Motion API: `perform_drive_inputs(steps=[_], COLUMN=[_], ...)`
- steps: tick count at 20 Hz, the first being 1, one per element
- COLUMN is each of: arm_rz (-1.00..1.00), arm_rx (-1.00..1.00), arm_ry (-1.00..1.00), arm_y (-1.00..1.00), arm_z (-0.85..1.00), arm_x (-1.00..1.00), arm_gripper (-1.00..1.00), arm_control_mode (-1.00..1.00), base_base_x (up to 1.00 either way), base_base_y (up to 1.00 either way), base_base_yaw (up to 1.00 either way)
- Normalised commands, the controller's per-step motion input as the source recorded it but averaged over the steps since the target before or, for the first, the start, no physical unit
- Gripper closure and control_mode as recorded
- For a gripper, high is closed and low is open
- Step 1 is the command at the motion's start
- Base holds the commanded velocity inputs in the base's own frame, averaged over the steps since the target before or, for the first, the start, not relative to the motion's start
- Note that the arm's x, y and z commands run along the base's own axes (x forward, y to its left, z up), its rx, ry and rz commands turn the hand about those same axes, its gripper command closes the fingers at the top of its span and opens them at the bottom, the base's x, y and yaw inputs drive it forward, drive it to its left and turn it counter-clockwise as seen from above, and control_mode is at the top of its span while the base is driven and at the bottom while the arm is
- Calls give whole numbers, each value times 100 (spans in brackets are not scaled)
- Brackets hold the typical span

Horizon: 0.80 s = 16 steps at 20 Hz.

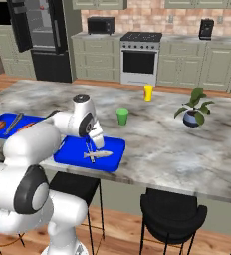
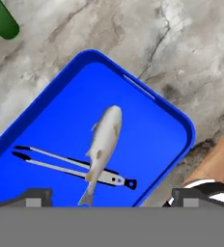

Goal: Gather the carrot and sweet potato from the fridge and place them on a tray on the dining counter. Then gather the fishs from the fridge and place them on the other tray.

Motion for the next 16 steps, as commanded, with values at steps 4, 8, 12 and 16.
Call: perform_drive_inputs(steps=[4, 8, 12, 16], arm_rz=[24, 25, 25, 26], arm_rx=[0, 0, 0, -1], arm_ry=[-5, -7, -5, -4], arm_y=[0, 0, 12, 21], arm_z=[65, 49, 41, 42], arm_x=[-35, -41, -50, -55], arm_gripper=[-100, -100, -100, -100], arm_control_mode=[-100, -100, -100, -100], base_base_x=[0, 0, 0, 0], base_base_y=[0, 0, 0, 0], base_base_yaw=[0, 0, 0, 0])
